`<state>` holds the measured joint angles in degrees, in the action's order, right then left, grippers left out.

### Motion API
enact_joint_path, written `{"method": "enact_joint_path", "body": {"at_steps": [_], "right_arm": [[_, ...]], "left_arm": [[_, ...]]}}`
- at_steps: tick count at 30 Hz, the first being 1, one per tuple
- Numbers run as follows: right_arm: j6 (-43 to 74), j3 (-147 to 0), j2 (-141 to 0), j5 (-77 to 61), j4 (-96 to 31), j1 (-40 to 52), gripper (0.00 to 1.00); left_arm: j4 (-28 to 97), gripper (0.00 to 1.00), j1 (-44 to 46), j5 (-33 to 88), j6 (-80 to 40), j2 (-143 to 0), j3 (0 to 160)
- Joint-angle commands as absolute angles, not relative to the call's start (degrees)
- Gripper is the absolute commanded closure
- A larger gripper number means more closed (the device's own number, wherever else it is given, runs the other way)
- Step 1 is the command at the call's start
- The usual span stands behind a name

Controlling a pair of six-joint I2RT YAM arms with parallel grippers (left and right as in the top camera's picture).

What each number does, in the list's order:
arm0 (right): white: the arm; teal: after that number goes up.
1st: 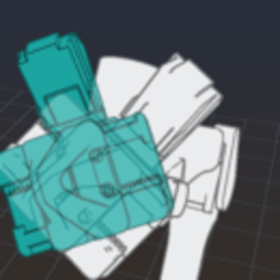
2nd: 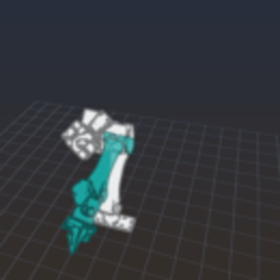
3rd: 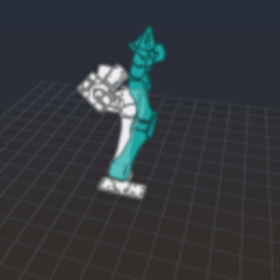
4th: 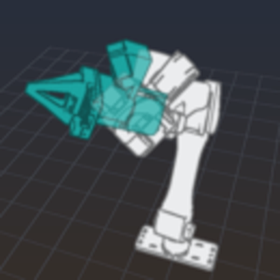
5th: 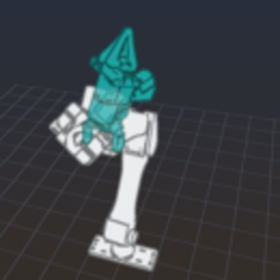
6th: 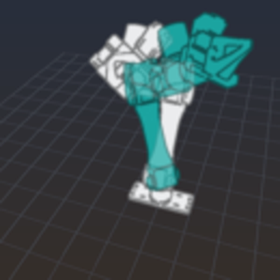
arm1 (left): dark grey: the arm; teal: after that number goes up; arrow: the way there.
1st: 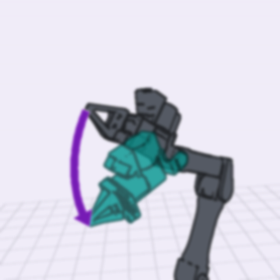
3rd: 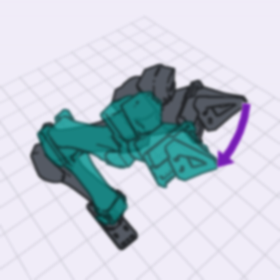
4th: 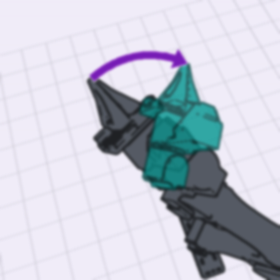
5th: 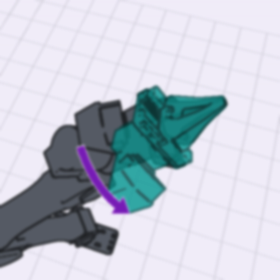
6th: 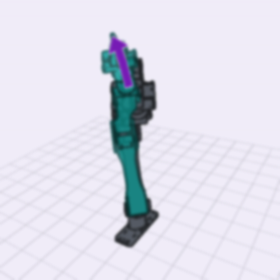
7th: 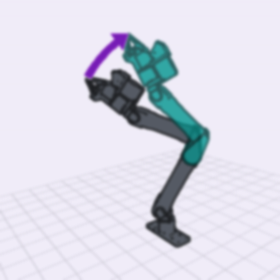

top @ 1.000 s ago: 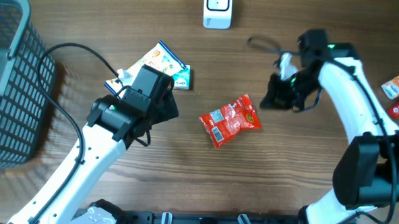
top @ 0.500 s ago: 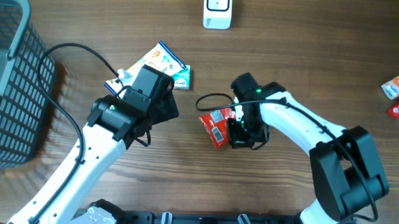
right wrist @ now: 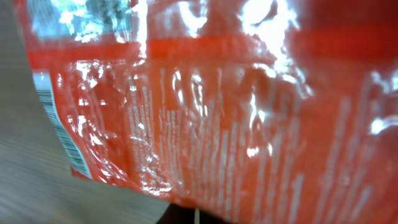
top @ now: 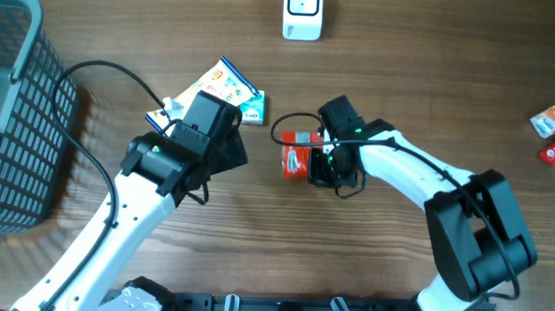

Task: Scan the item barcode

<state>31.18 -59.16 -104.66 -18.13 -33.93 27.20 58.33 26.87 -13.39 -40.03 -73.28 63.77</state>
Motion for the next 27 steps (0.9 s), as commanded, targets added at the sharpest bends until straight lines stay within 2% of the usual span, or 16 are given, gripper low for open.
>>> {"method": "enact_joint_path", "body": {"at_steps": [1, 9, 18, 20, 22, 26, 27], "right_arm": [[31.9, -59.2, -106.2, -17.3, -29.2, 22.8, 0.93], [27.6, -60.1, -106.7, -22.8, -17.0, 11.8, 0.94], [28.7, -60.1, -106.7, -25.7, -13.6, 13.1, 0.94], [28.7, -60.2, -106.7, -28.1, -12.7, 13.2, 0.91], [28.7, -61.4, -106.6, -31.7, -14.3, 12.5, 0.80], [30.1, -63.4, -104.7, -41.4, -16.6, 7.8, 0.45], [30.0, -63.4, -103.8, -43.5, -16.8, 6.0, 0.31]], "left_arm": [[58.6, 0.00, 26.5, -13.3, -41.0, -73.3, 64.2], [59.5, 0.00, 26.5, -13.3, -41.0, -73.3, 64.2], [59.6, 0.00, 26.5, -13.3, -41.0, -73.3, 64.2], [59.6, 0.00, 26.5, -13.3, -41.0, -73.3, 64.2], [59.9, 0.00, 26.5, -13.3, -41.0, -73.3, 64.2], [61.2, 0.00, 26.5, -13.3, -41.0, -73.3, 64.2], [61.4, 0.00, 26.5, -13.3, -41.0, -73.3, 64.2]]}}
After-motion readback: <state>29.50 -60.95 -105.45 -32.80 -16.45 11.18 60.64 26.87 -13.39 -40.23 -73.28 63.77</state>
